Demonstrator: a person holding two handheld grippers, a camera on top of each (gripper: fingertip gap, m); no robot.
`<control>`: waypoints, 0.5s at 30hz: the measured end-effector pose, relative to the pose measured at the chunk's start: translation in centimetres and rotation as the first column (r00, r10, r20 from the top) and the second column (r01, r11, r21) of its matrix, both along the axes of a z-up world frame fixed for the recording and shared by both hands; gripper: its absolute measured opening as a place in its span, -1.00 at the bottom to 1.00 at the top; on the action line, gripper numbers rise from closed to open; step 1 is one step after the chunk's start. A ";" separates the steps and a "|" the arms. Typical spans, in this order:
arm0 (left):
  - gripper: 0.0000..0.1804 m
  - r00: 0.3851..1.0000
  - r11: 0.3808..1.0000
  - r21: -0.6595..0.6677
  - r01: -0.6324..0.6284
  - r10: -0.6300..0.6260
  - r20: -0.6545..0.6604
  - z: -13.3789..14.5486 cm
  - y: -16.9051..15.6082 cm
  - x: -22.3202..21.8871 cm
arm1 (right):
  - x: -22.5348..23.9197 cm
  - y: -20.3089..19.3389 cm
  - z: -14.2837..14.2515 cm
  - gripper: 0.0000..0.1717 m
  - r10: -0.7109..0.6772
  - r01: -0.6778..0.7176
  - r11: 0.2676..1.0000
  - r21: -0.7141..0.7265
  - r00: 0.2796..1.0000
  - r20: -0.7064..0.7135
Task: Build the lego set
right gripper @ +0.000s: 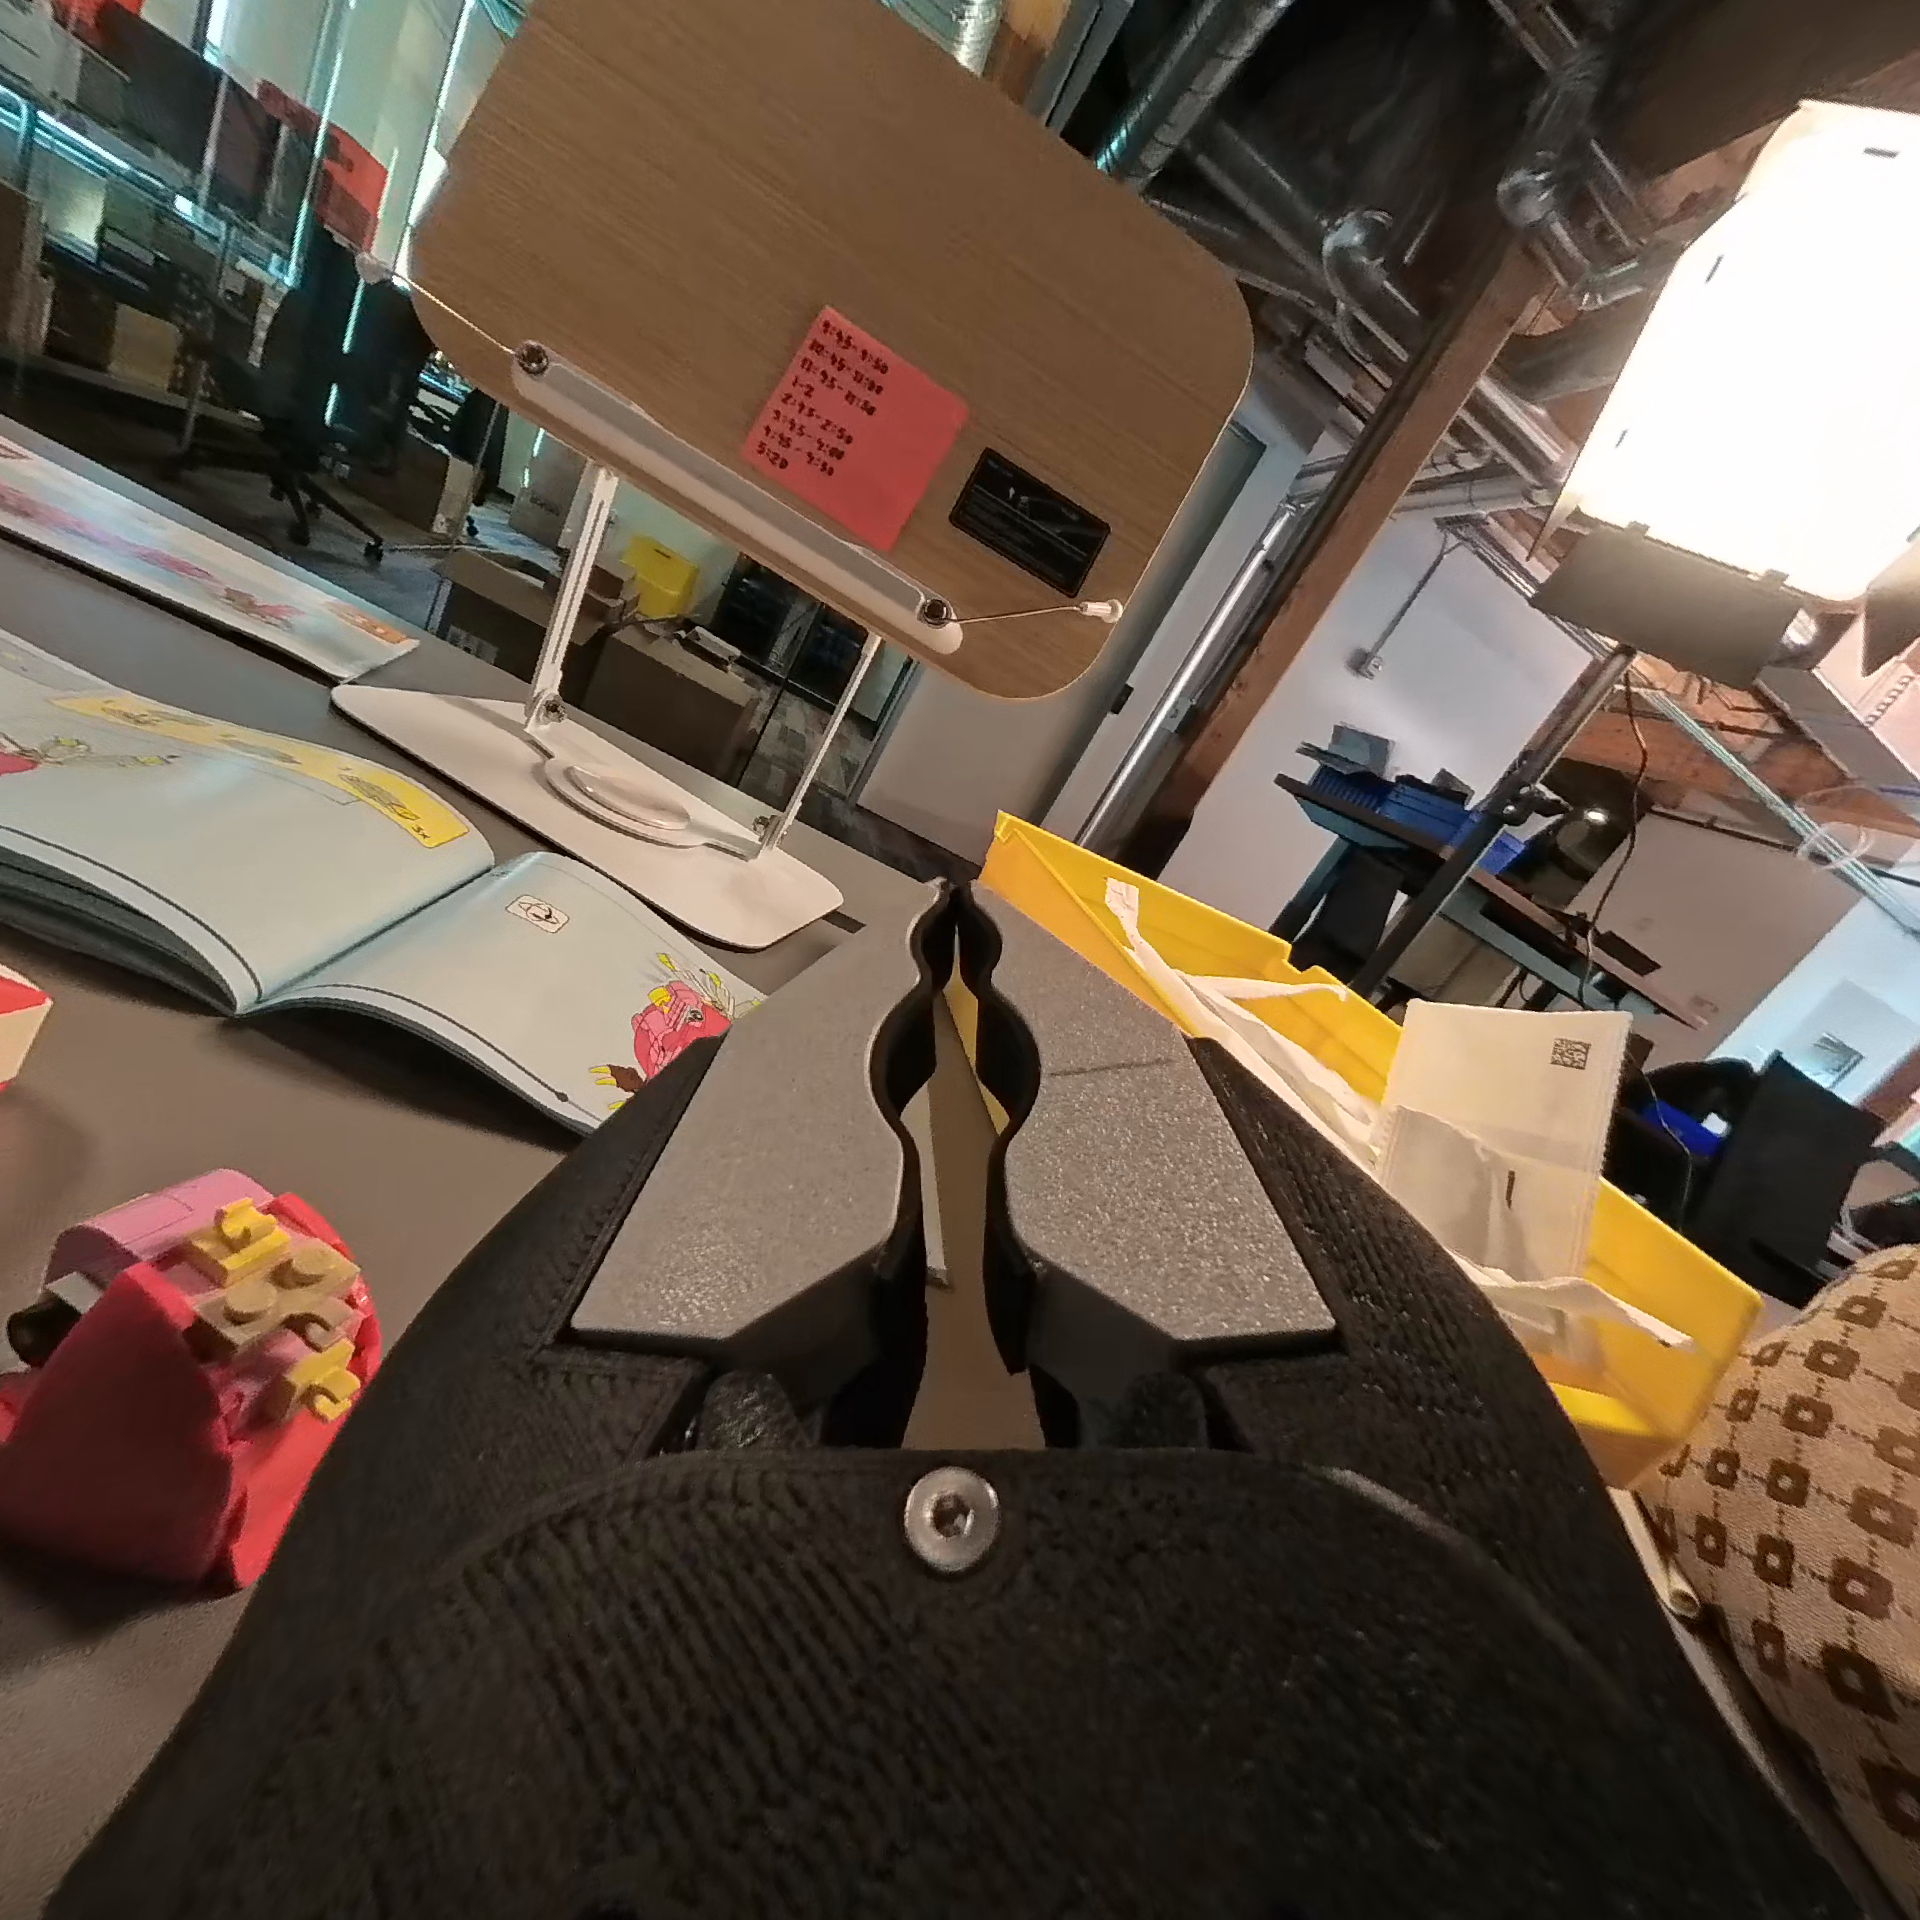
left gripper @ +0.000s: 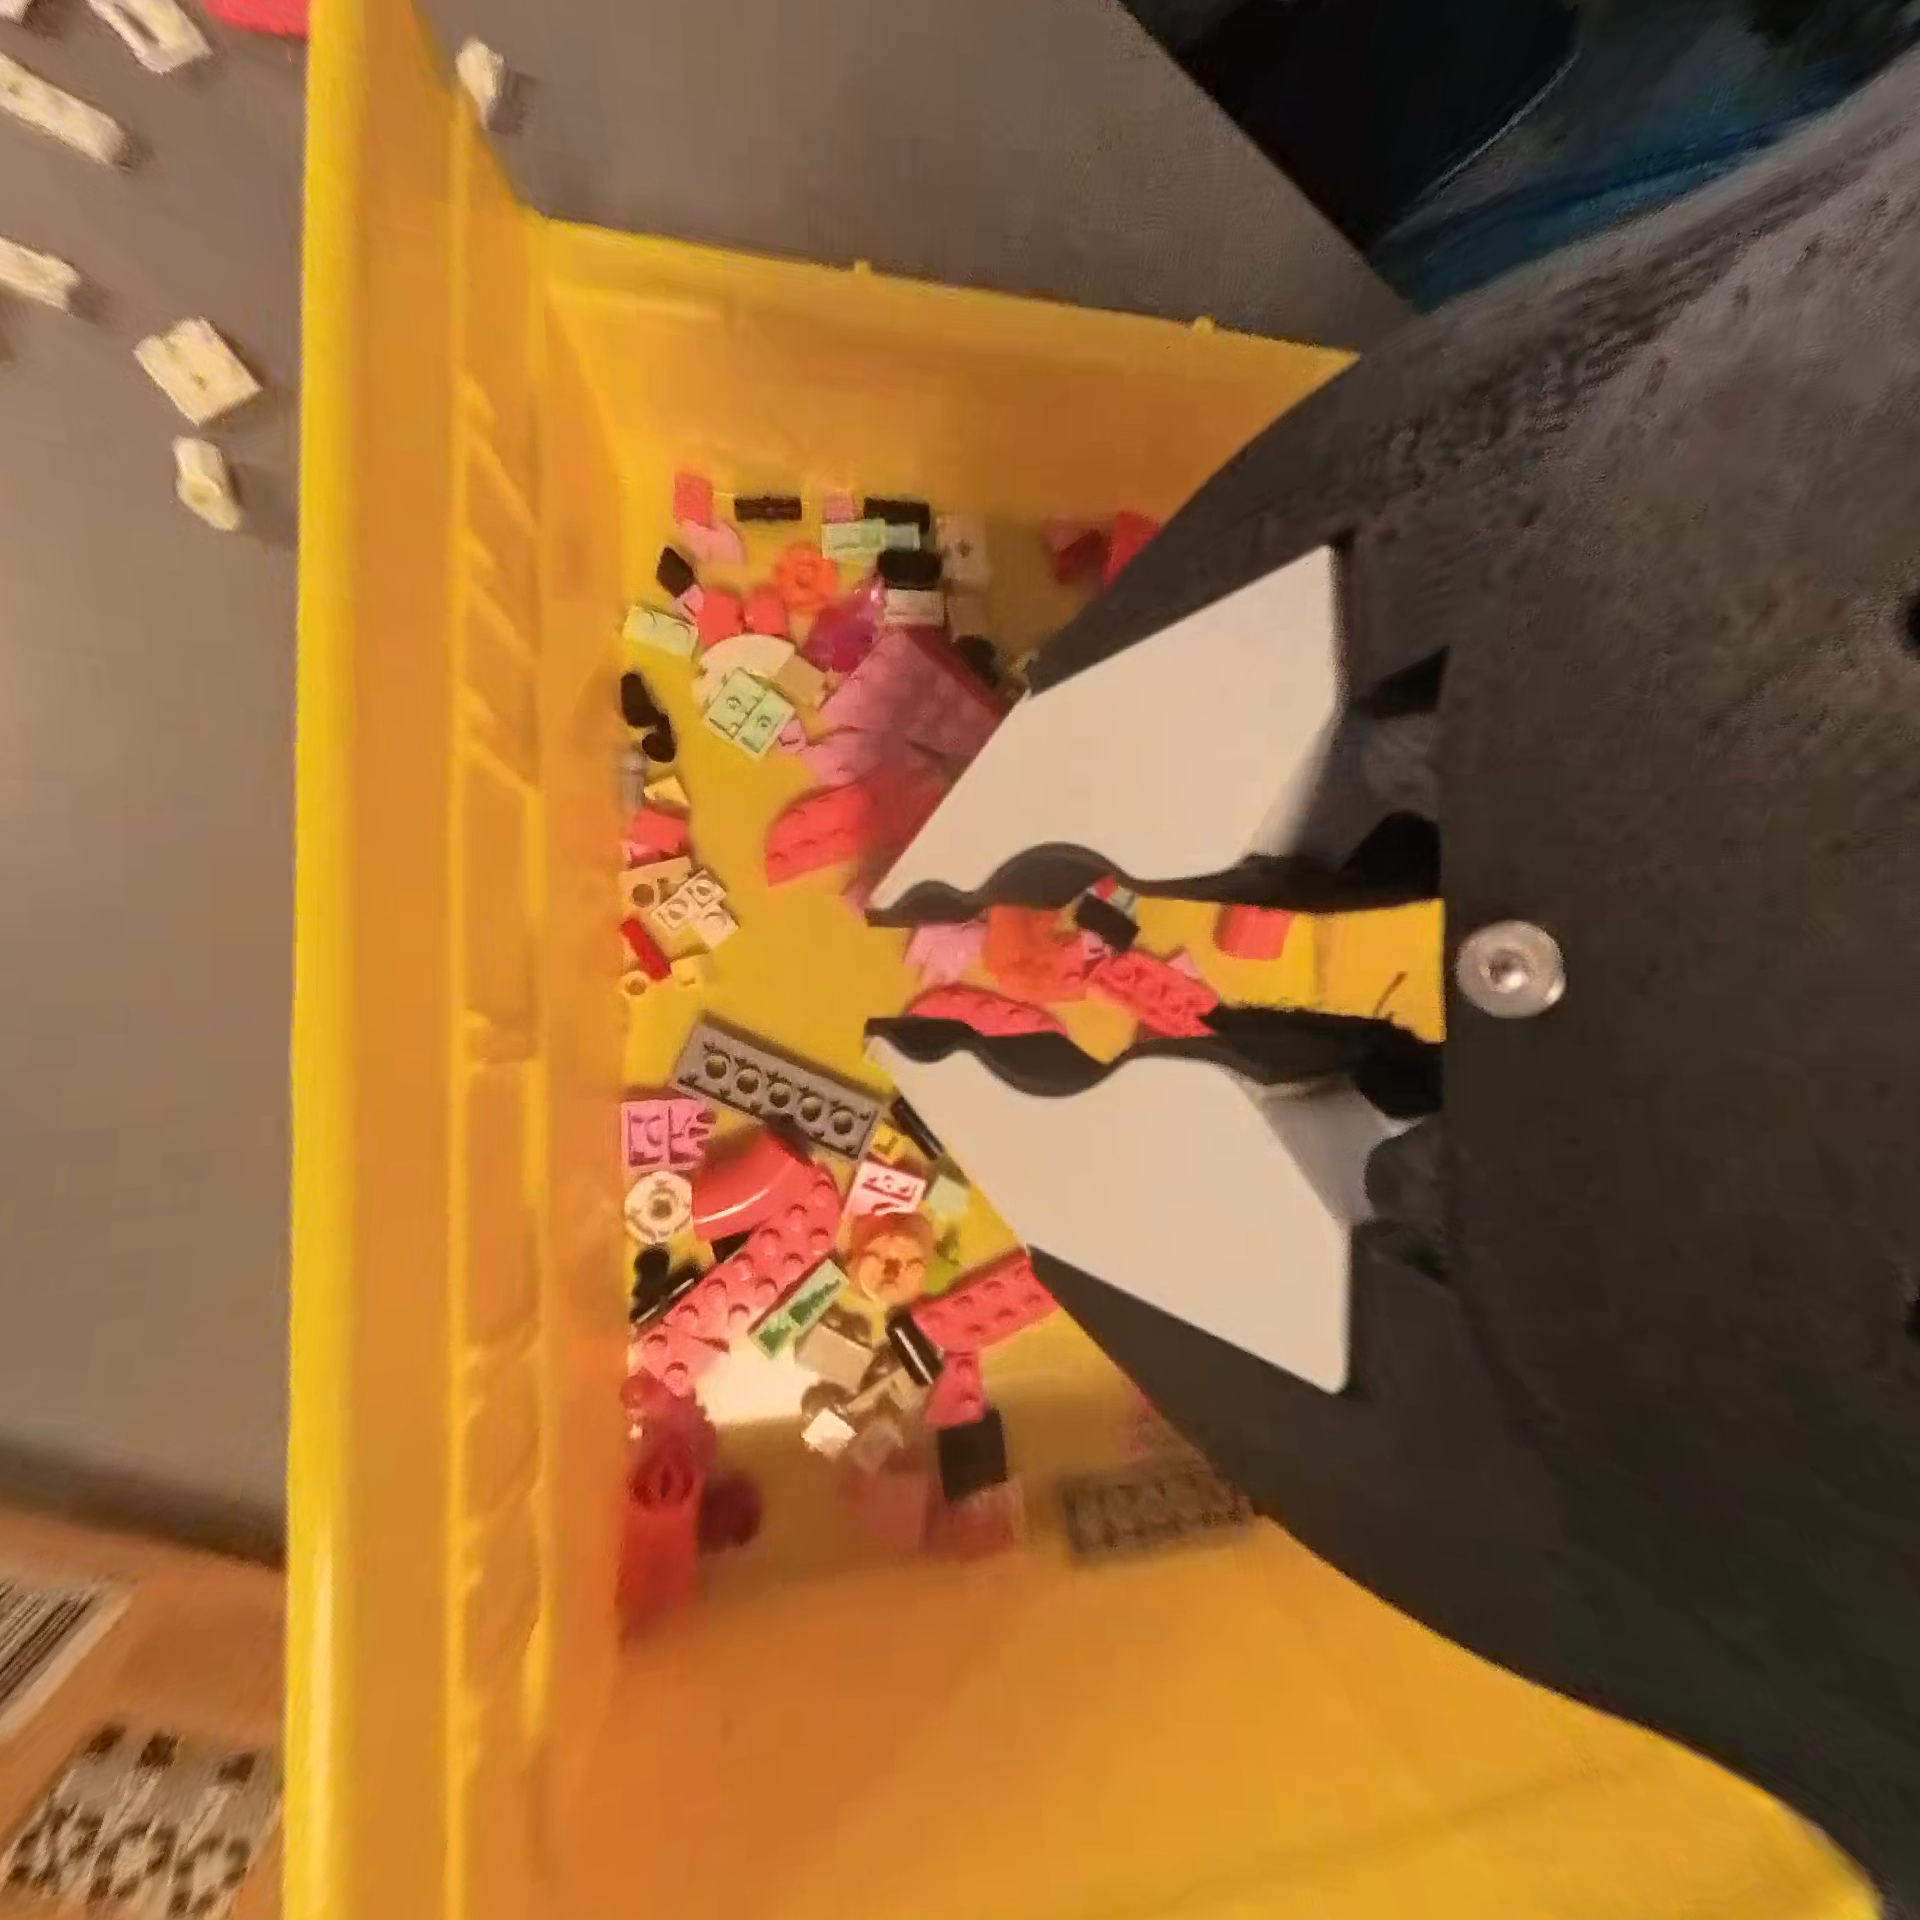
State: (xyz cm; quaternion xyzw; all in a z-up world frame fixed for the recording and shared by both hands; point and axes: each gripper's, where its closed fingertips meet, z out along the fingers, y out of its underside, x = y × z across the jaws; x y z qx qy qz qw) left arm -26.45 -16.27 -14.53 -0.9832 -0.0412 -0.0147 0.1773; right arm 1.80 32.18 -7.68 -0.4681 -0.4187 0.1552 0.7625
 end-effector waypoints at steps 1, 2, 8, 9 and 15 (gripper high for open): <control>-0.79 1.000 1.000 -0.026 0.014 -0.014 0.004 -0.6 0.2 -0.4 | 0.1 0.0 0.1 -1.00 -0.002 0.002 1.000 -0.001 1.000 -0.004; -0.77 1.000 0.998 -0.058 0.030 -0.030 -0.006 -1.1 0.2 -0.8 | 0.1 0.1 0.1 -1.00 -0.006 0.006 1.000 -0.002 1.000 -0.008; -0.80 0.978 0.952 -0.245 0.182 -0.201 -0.056 -3.6 -0.5 -1.1 | 0.3 0.3 0.2 -1.00 -0.012 0.011 1.000 -0.012 1.000 -0.023; -0.81 0.974 0.944 -0.271 0.186 -0.214 -0.076 -3.8 -0.8 -1.4 | 0.3 0.3 0.2 -1.00 -0.011 0.011 1.000 -0.013 1.000 -0.024; -0.82 0.985 0.949 -0.284 0.138 -0.163 -0.065 -4.4 -1.2 -2.1 | 0.2 0.2 0.2 -1.00 0.000 0.000 1.000 -0.016 1.000 -0.029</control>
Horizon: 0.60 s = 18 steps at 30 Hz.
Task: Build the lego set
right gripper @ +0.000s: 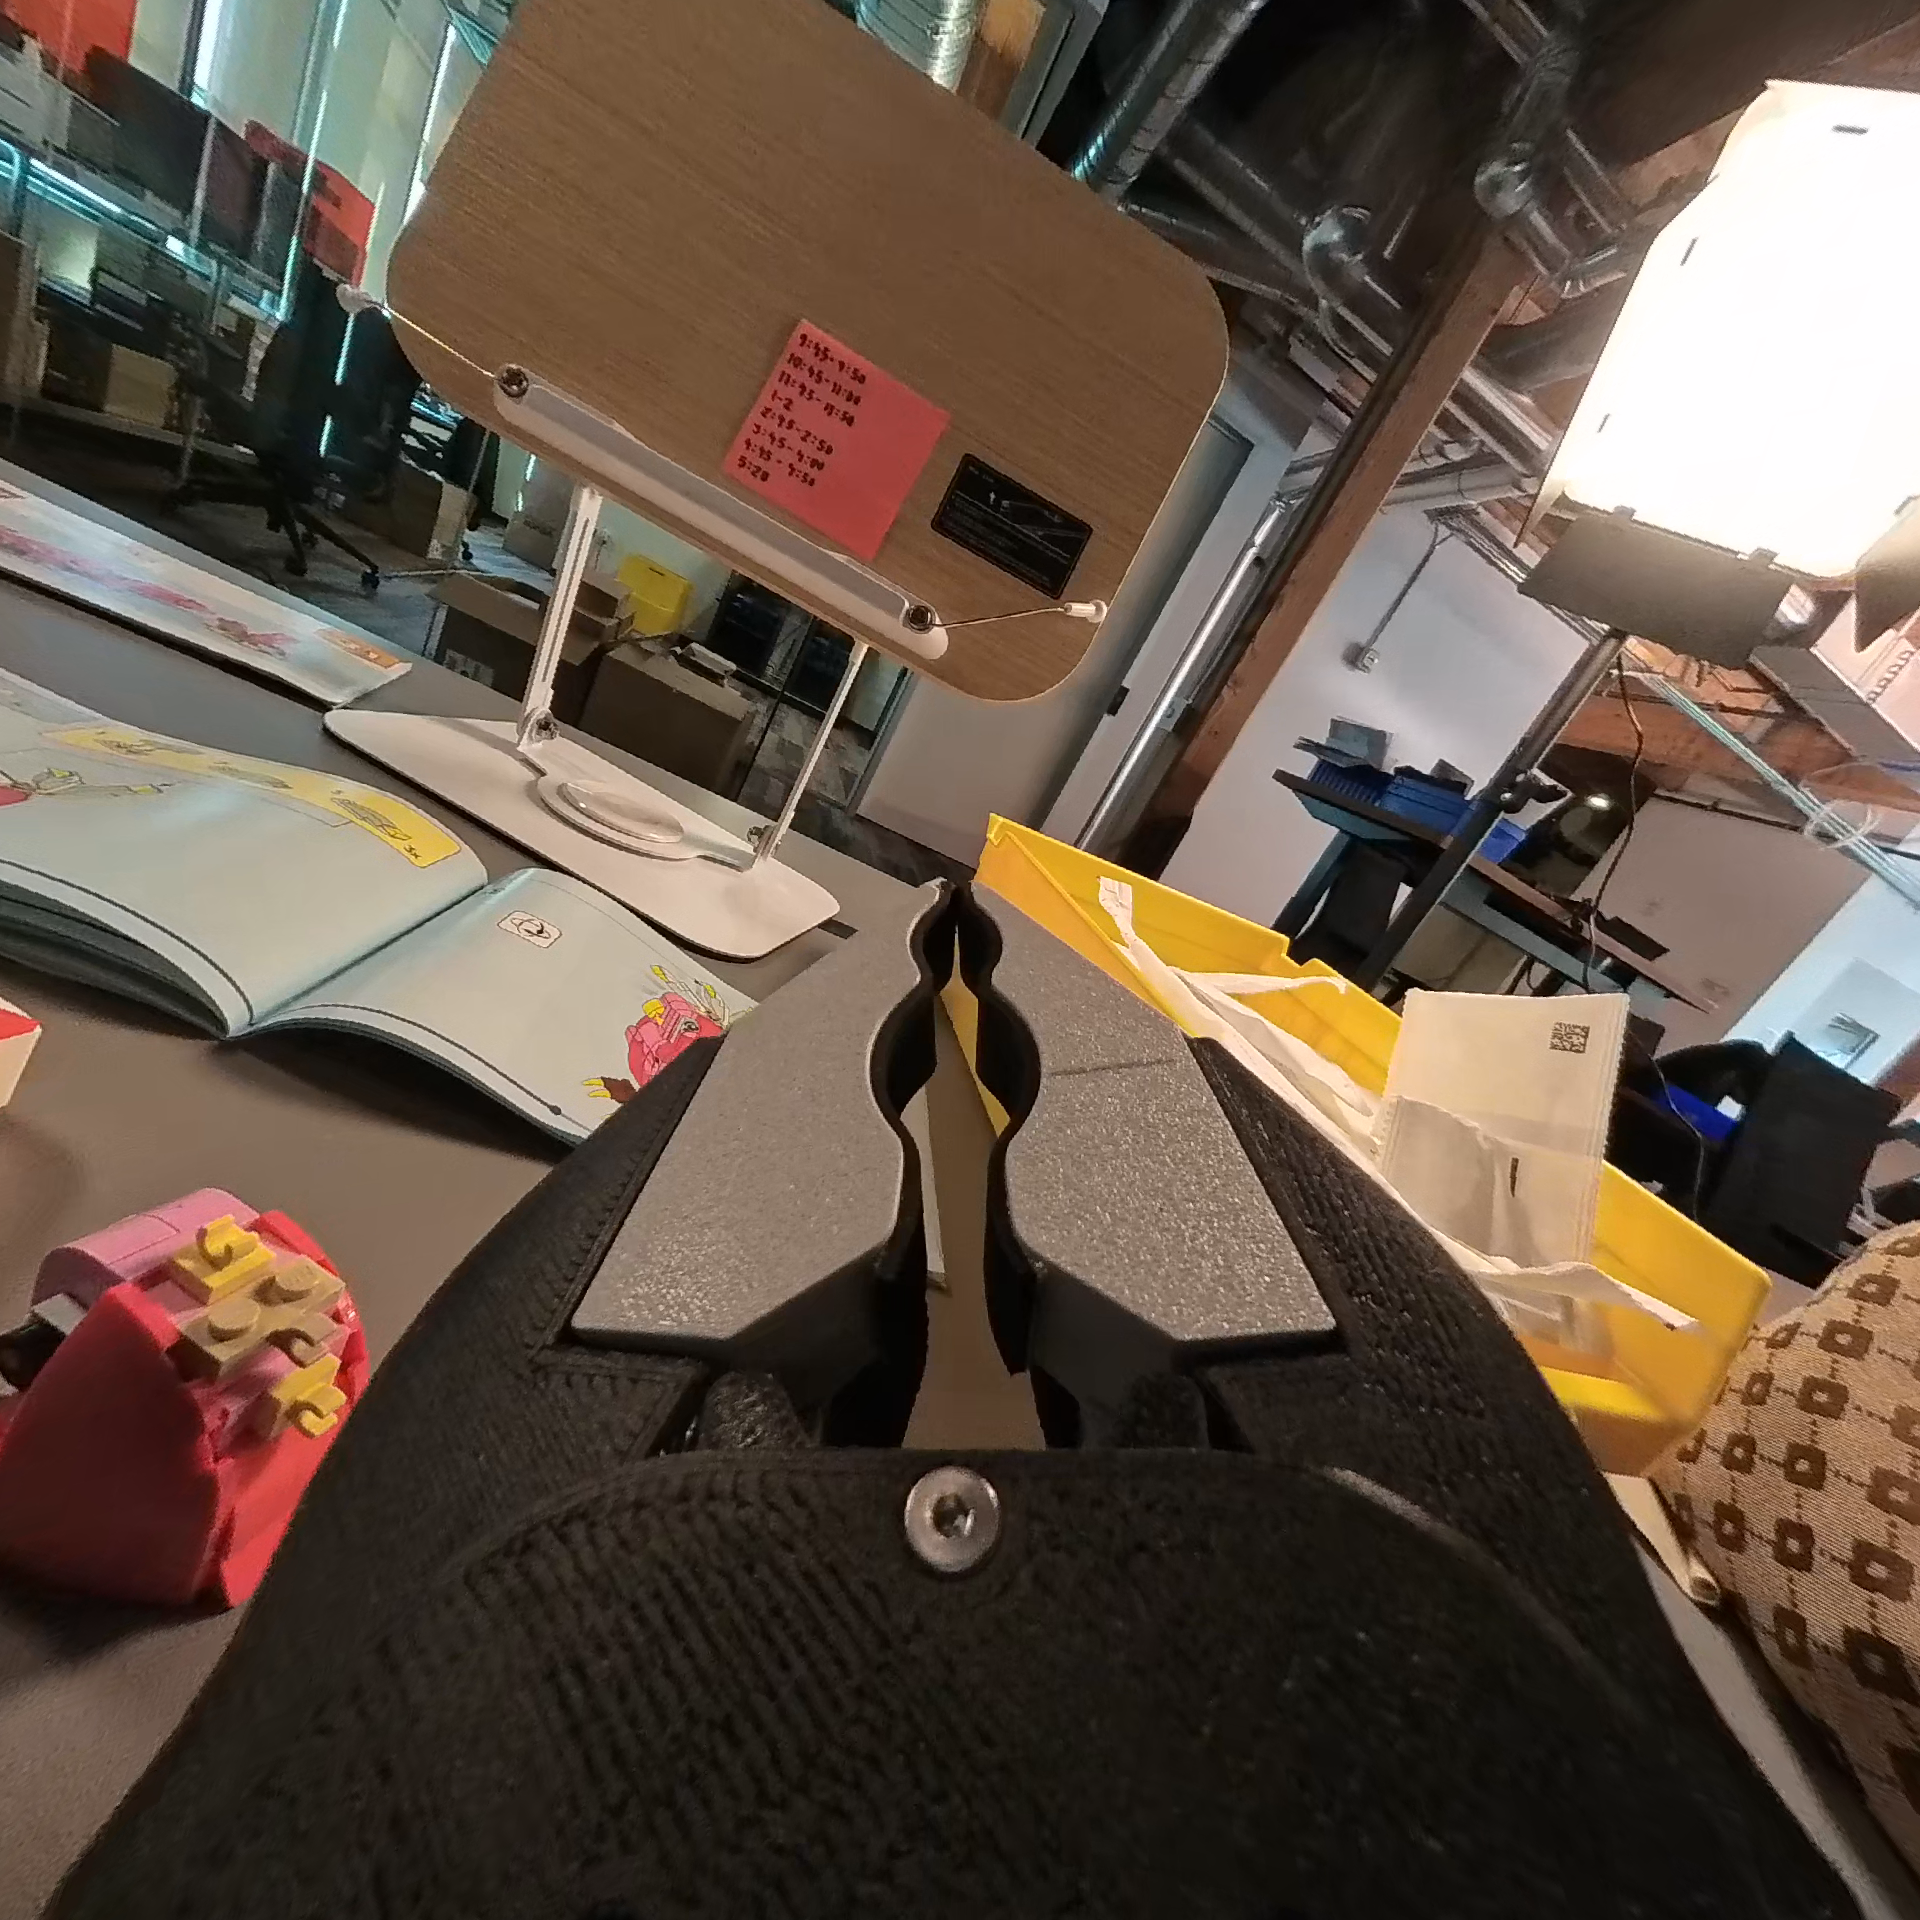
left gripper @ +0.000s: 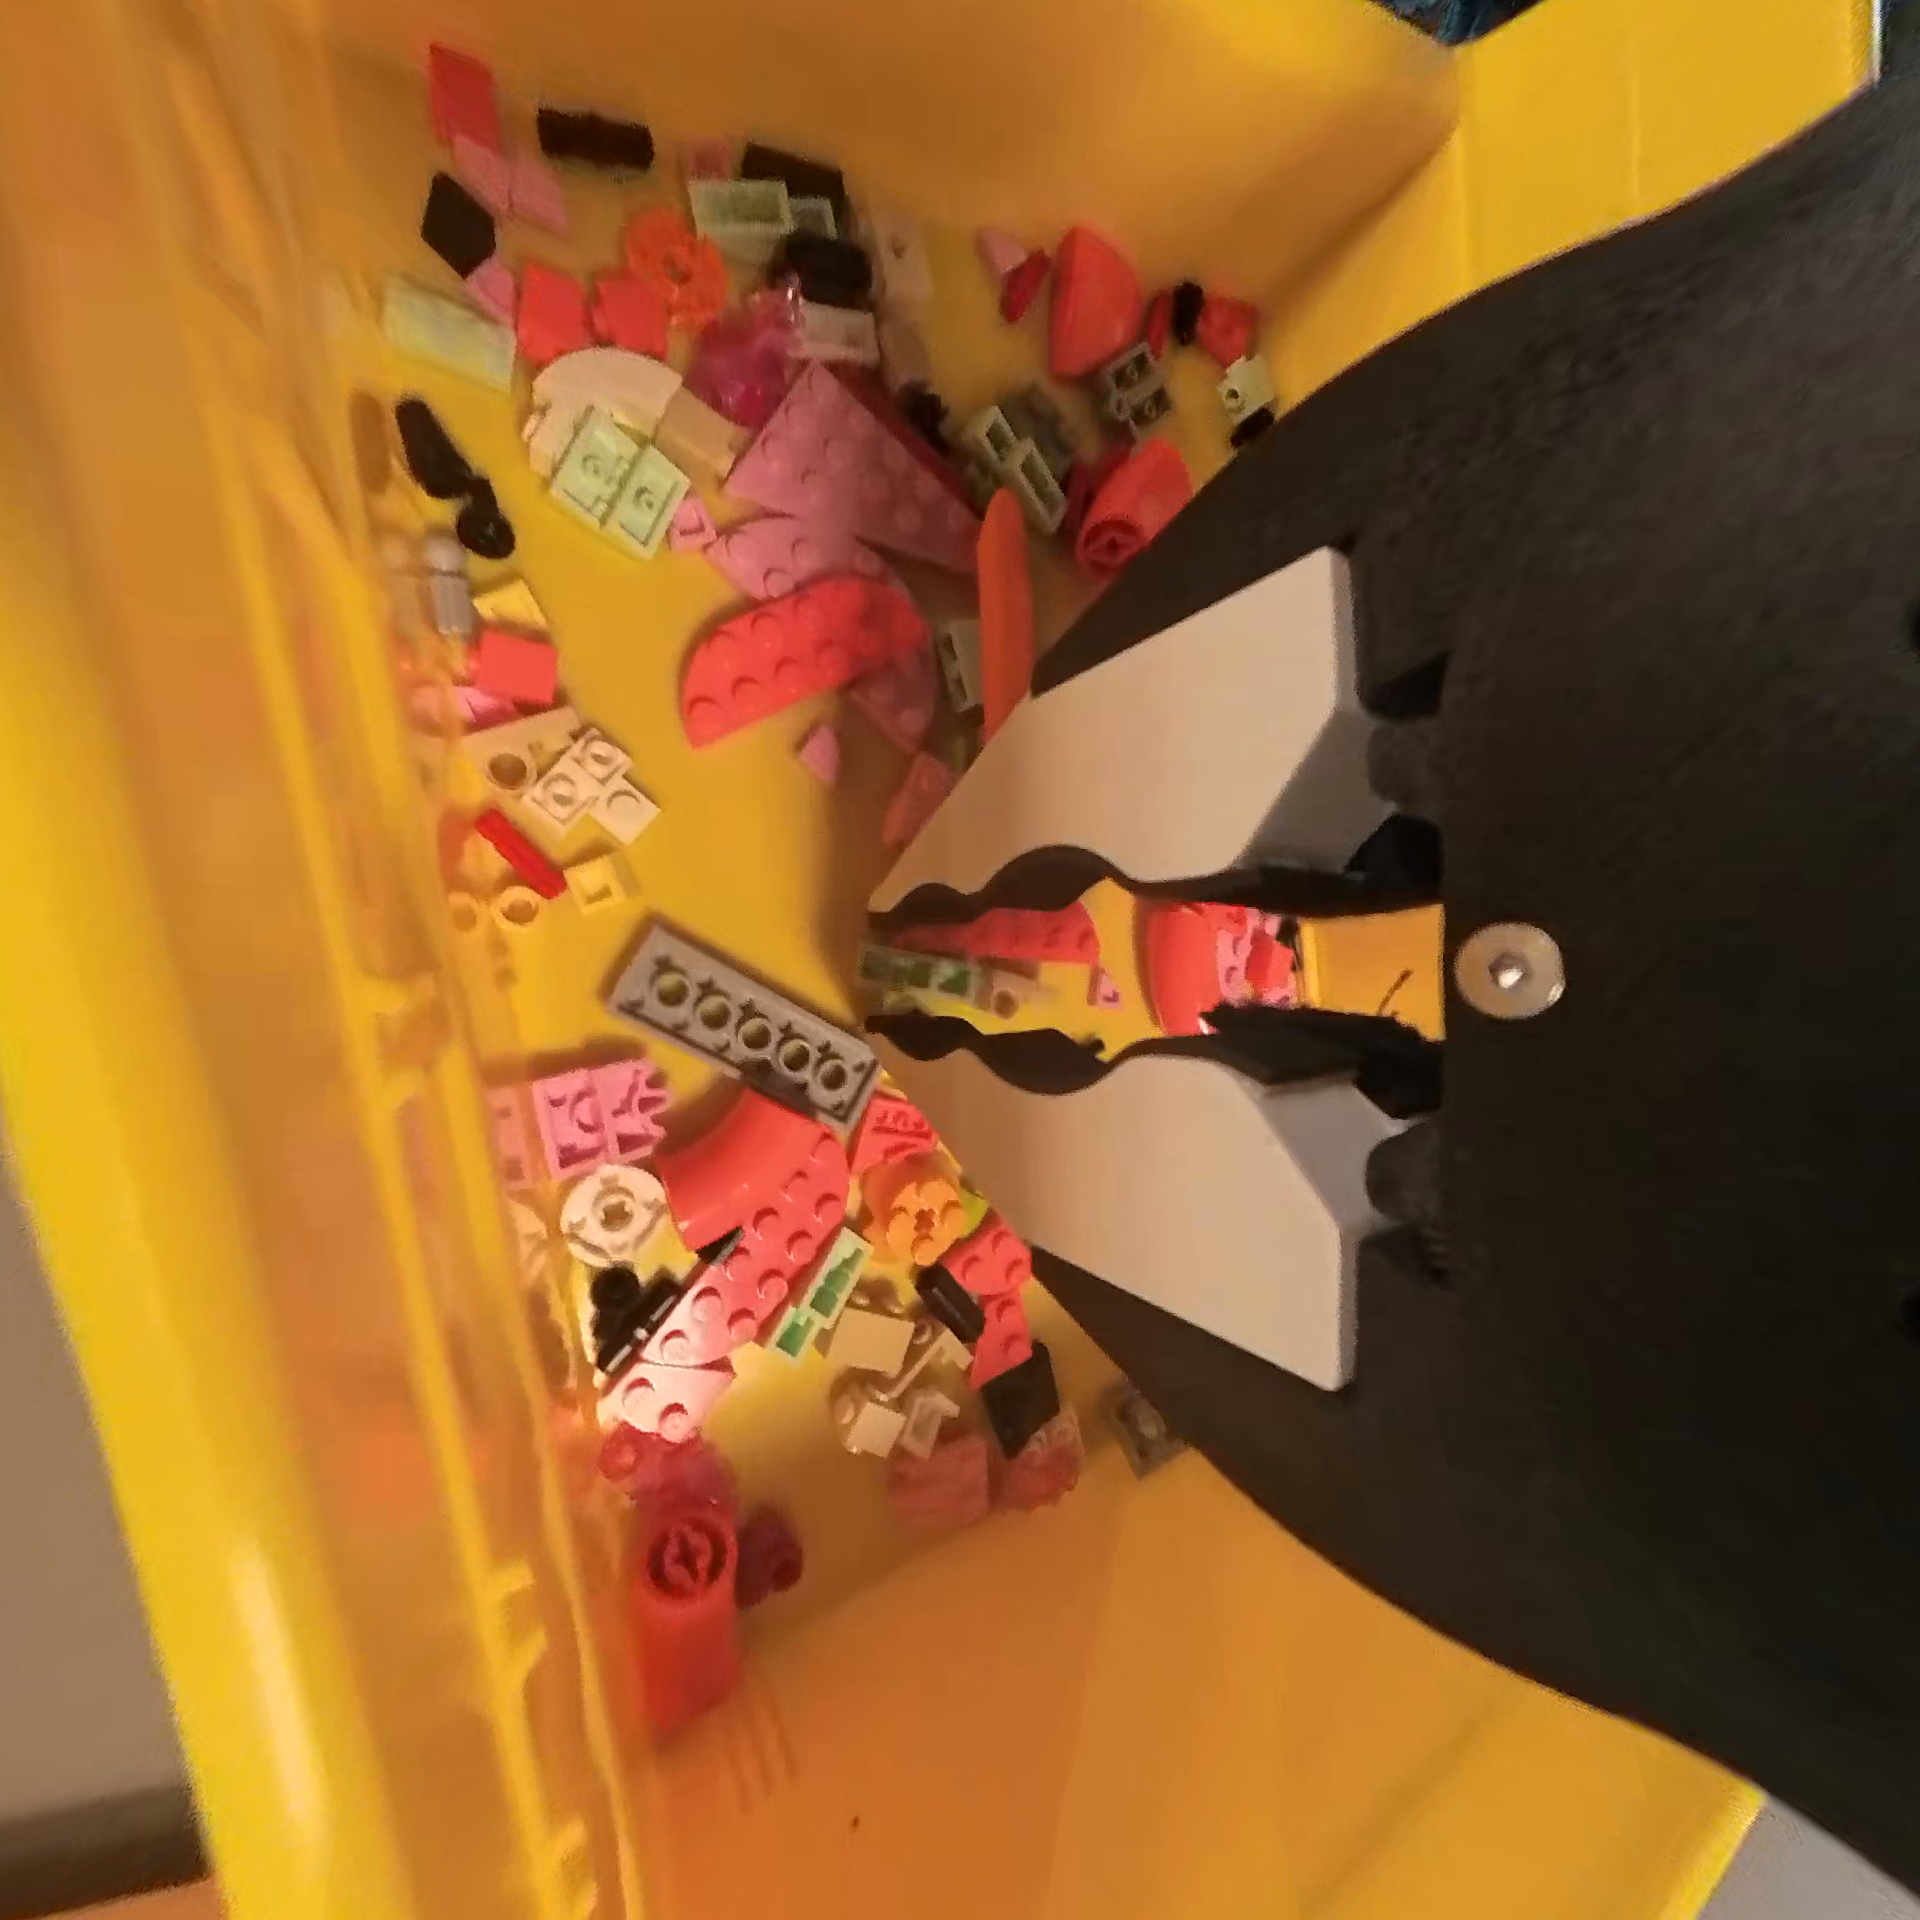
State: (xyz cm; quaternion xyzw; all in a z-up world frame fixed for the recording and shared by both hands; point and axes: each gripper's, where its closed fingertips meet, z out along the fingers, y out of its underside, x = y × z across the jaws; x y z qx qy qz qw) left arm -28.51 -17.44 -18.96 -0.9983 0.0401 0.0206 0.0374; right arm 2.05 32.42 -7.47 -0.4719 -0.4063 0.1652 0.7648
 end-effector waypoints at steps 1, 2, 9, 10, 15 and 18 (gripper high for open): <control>-0.83 1.000 1.000 0.000 -0.011 0.011 0.007 0.0 -0.1 0.0 | 0.0 0.0 0.0 -1.00 0.001 -0.001 1.000 -0.002 1.000 0.000; -0.88 1.000 1.000 -0.002 -0.022 0.022 0.017 0.0 -0.2 0.0 | 0.0 0.0 0.0 -1.00 0.003 -0.003 1.000 -0.003 1.000 -0.001; -0.92 0.993 0.991 0.099 -0.095 0.101 -0.054 2.0 0.0 -0.8 | 0.0 -0.1 0.1 -1.00 0.014 -0.014 1.000 -0.010 1.000 -0.015; -0.92 0.991 0.979 0.177 -0.100 0.114 -0.071 3.5 1.0 -0.4 | 0.1 0.0 0.1 -1.00 0.016 -0.016 1.000 -0.011 1.000 -0.019; -0.92 0.986 0.815 0.578 0.037 0.064 -0.153 14.2 7.4 6.8 | 0.4 0.1 0.4 -1.00 0.013 -0.014 1.000 -0.019 0.999 -0.043; -0.92 0.987 0.804 0.577 0.143 -0.073 -0.143 15.0 9.8 13.5 | 0.7 0.1 0.6 -1.00 0.013 -0.014 1.000 -0.022 0.998 -0.064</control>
